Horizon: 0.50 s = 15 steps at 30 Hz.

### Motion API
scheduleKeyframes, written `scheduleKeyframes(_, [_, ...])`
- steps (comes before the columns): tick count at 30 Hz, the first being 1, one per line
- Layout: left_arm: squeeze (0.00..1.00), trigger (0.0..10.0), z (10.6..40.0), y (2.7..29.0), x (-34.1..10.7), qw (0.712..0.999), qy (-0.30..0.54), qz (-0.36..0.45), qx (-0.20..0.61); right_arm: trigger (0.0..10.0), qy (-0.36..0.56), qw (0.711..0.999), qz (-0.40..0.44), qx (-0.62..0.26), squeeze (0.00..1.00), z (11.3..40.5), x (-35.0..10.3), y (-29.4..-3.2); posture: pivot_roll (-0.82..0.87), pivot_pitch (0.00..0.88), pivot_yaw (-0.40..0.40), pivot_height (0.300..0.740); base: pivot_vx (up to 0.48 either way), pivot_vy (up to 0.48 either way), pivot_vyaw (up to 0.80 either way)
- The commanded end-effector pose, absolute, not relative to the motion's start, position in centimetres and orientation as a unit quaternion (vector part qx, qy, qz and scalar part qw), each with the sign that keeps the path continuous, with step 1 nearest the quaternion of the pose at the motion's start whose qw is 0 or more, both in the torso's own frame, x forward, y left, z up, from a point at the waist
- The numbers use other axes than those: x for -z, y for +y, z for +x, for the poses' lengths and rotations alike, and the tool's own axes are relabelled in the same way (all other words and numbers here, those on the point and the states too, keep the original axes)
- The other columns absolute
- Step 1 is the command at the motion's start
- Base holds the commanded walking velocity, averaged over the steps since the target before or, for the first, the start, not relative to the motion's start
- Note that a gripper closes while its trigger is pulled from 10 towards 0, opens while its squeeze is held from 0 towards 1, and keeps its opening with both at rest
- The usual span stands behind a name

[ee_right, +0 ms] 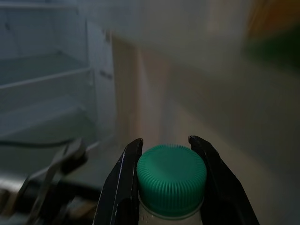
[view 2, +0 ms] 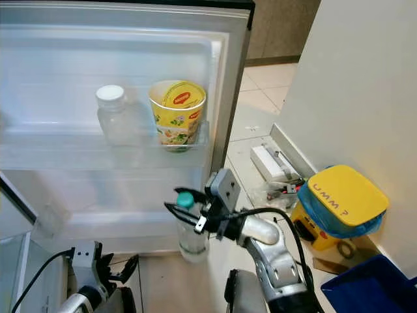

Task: Restocking fridge

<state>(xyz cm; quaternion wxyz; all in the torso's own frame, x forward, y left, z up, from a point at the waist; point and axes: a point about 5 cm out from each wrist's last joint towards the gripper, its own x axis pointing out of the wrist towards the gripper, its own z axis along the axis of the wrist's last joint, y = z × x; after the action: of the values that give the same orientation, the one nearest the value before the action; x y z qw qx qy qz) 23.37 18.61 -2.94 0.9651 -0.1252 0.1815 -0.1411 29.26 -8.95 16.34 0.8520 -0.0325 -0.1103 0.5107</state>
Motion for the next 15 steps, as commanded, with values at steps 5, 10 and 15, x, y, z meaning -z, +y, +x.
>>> scheduleKeyframes(5, [0.0,10.0,22.9,18.3,3.2,0.964,0.182,-0.131,0.144,10.0,-0.136,0.838,-0.017,-0.528,0.0,29.5,-17.3,-7.5,-0.04,0.116,-0.028,0.455,0.0,0.0,0.0])
scheduleKeyframes(10, [0.0,10.0,22.3,18.4,3.5,0.963,0.187,-0.13,0.145,10.0,-0.147,0.817,-0.028,-0.556,0.0,29.1,-17.3,-5.9,-0.03,0.127,-0.025,0.455,0.0,0.0,0.0])
scheduleKeyframes(15, [0.0,10.0,22.0,18.4,3.7,0.962,0.189,-0.129,0.147,10.0,-0.155,0.825,-0.063,-0.54,0.0,29.3,-16.7,-4.9,-0.03,0.131,-0.023,0.455,0.0,0.0,0.0])
